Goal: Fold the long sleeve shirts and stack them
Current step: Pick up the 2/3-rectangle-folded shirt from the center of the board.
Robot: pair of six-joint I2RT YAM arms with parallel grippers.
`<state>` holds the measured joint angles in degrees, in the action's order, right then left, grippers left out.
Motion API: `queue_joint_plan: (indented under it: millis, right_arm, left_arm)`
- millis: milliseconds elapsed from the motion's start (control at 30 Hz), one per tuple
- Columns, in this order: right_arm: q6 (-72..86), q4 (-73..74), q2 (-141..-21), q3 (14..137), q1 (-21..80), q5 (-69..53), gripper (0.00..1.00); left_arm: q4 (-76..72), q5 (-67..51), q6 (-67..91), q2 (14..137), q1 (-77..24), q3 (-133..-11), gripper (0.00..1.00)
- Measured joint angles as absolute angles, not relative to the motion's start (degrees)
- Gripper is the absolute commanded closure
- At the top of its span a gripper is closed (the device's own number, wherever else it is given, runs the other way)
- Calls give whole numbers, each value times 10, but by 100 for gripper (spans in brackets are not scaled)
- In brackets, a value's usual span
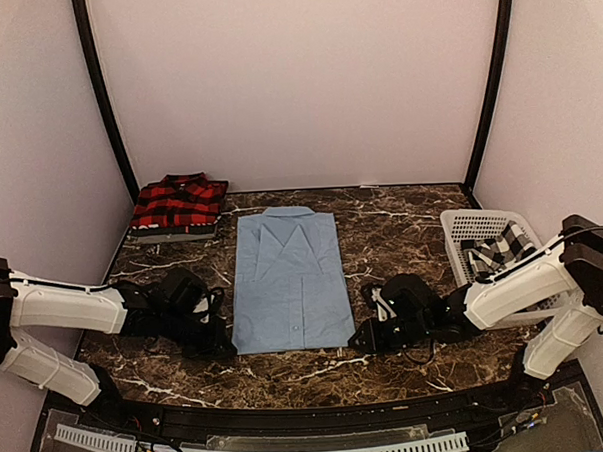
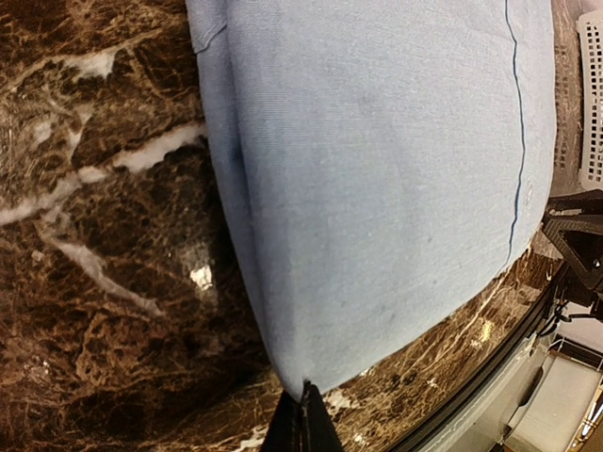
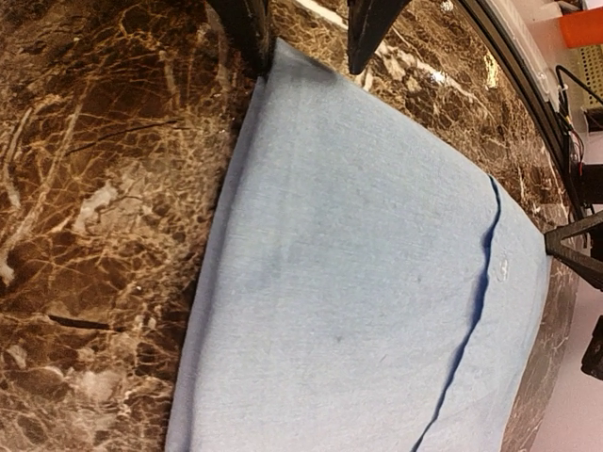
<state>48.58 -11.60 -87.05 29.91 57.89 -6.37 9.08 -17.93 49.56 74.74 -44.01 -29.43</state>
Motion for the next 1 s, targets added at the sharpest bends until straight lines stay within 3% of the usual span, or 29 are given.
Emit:
queue_joint_plan:
  millis: [100,233,567,1000]
  right_arm:
    - [488,-116,-873,301,580,-63,83]
    - [489,-114,-876,301,580,-63,100]
    - [492,-84,-862,304,591,-61,100]
    - [533,42,-710,311,658,-40,100]
  left_arm:
    - [91,-179,496,749,-440,-294,100]
    - [91,-179,495,750,-440,-294,100]
    - [105,-179,487,759,-451,-305,100]
    - [209,-133,523,652,-528,-324,100]
